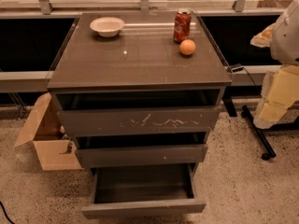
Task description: Close bottom drawer
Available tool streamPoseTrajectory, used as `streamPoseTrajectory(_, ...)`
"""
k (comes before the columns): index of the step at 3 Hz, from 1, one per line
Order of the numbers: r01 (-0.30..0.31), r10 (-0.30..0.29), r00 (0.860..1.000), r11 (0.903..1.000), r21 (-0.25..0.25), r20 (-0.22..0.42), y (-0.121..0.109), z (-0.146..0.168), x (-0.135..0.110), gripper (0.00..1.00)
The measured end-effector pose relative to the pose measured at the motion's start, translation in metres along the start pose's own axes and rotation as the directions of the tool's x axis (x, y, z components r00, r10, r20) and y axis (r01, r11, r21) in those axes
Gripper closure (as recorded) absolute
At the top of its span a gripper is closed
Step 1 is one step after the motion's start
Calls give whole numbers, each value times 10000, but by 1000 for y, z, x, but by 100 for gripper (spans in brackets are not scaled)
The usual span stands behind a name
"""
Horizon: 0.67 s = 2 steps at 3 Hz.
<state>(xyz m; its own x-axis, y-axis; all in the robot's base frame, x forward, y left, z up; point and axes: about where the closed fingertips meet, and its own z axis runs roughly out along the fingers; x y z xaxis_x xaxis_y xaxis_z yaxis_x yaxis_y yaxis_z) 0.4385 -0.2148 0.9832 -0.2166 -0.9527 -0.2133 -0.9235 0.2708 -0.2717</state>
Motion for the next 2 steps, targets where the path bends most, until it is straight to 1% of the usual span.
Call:
streamPoseTrajectory(1, 1, -1, 10000, 10000, -1, 1, 0, 0, 0, 0)
streamPoseTrajectory(2, 126, -125, 9999, 9997, -209, 56, 4, 21, 0, 0)
